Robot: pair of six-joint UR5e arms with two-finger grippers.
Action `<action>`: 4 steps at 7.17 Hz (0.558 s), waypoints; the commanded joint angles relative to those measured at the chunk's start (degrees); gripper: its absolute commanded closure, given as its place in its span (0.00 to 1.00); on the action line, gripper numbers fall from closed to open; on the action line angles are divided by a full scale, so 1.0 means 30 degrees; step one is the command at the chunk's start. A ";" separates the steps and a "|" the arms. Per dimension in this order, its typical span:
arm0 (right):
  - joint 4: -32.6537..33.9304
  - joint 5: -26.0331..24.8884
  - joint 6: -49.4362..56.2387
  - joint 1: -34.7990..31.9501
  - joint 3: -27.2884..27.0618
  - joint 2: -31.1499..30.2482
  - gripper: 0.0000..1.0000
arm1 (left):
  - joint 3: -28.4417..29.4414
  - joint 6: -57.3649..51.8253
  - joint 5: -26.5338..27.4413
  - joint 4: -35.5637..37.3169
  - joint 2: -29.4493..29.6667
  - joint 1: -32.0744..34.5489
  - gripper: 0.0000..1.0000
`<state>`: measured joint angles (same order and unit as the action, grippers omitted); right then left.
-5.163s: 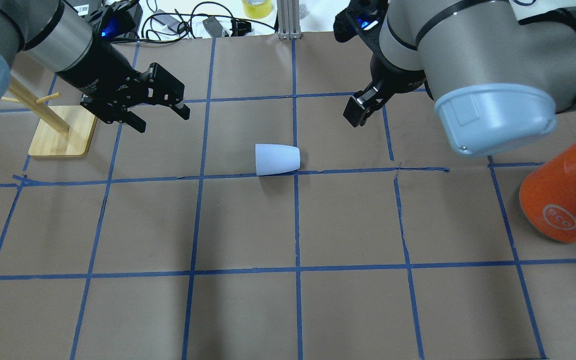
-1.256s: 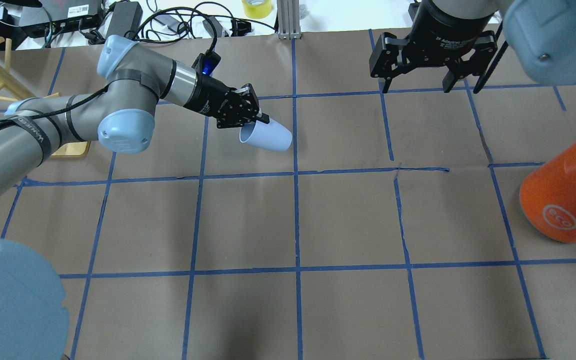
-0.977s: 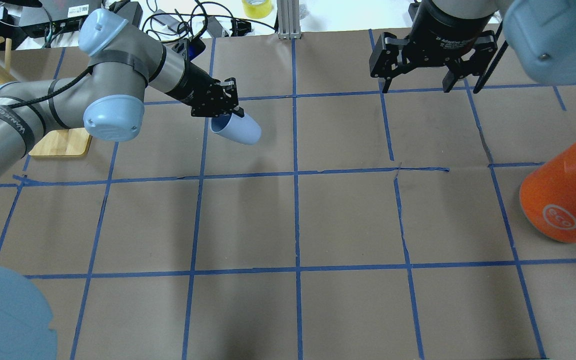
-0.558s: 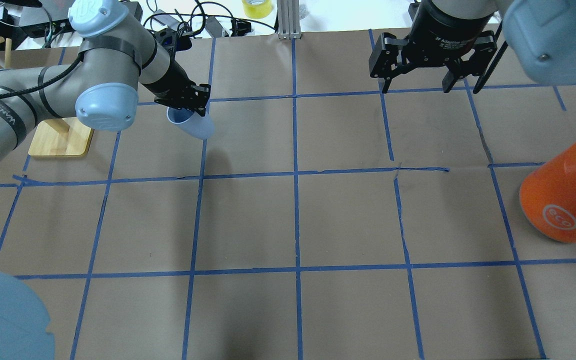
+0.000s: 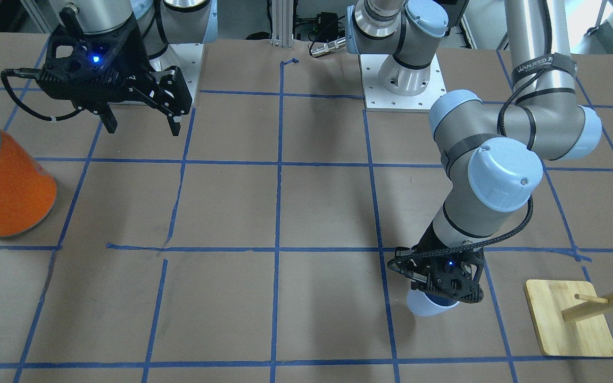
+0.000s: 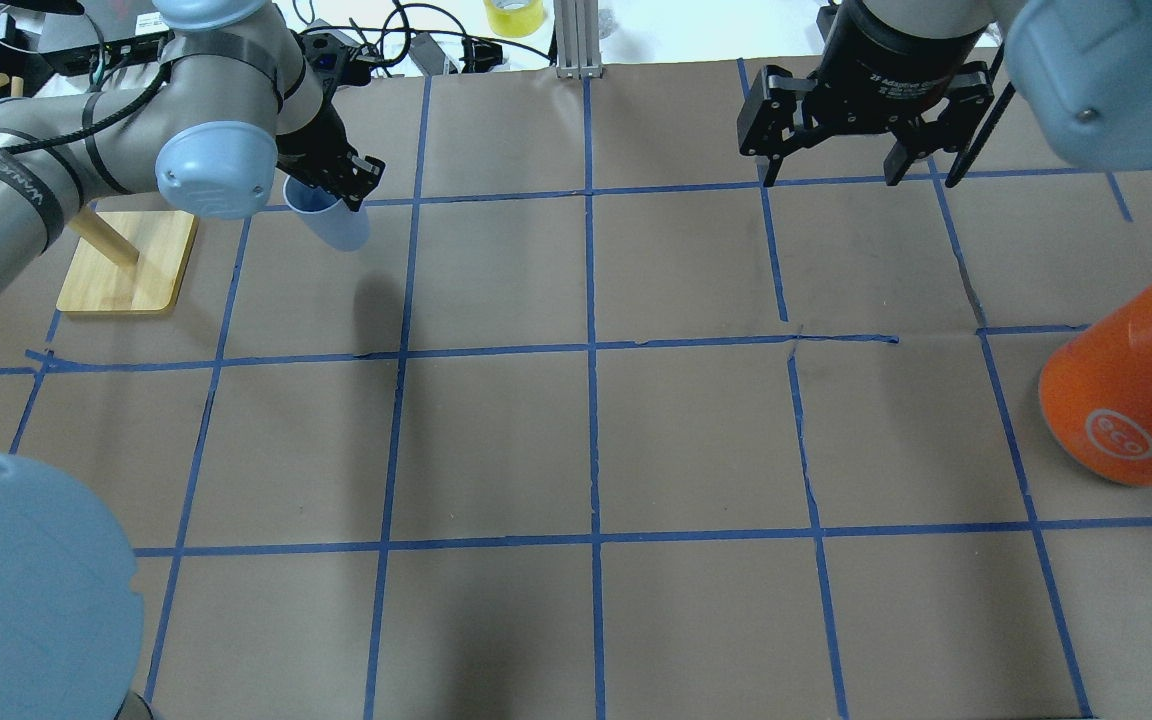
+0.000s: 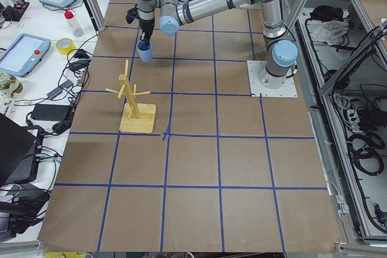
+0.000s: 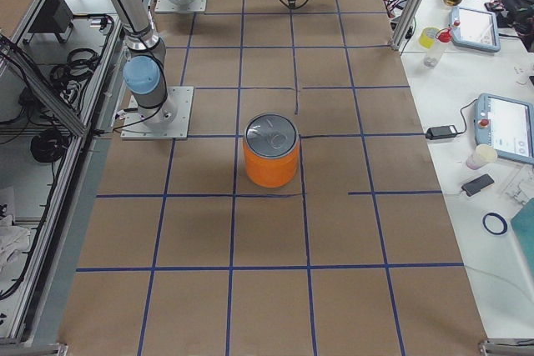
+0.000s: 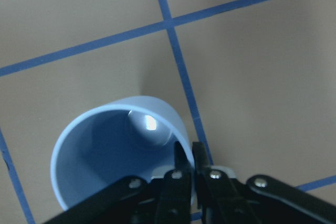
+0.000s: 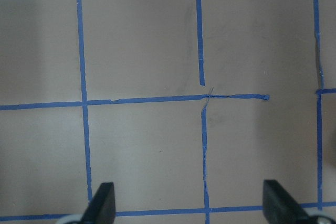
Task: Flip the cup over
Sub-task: 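Lift and rotate the cup upright with the left gripper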
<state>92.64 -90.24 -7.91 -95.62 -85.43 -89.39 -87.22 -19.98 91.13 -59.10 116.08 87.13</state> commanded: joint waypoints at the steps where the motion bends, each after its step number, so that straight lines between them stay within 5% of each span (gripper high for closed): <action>1: -0.0001 -0.0008 0.0000 0.0000 0.0000 0.0000 0.00 | 0.0071 -0.1277 0.0414 0.0012 0.0622 -0.0741 1.00; 4: -0.0001 -0.0008 0.0000 0.0000 0.0000 0.0000 0.00 | 0.0012 -0.1251 0.0473 0.0158 0.1326 -0.0773 1.00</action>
<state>92.64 -90.23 -7.91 -95.63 -85.43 -89.38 -87.20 -23.66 92.45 -58.90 119.18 84.90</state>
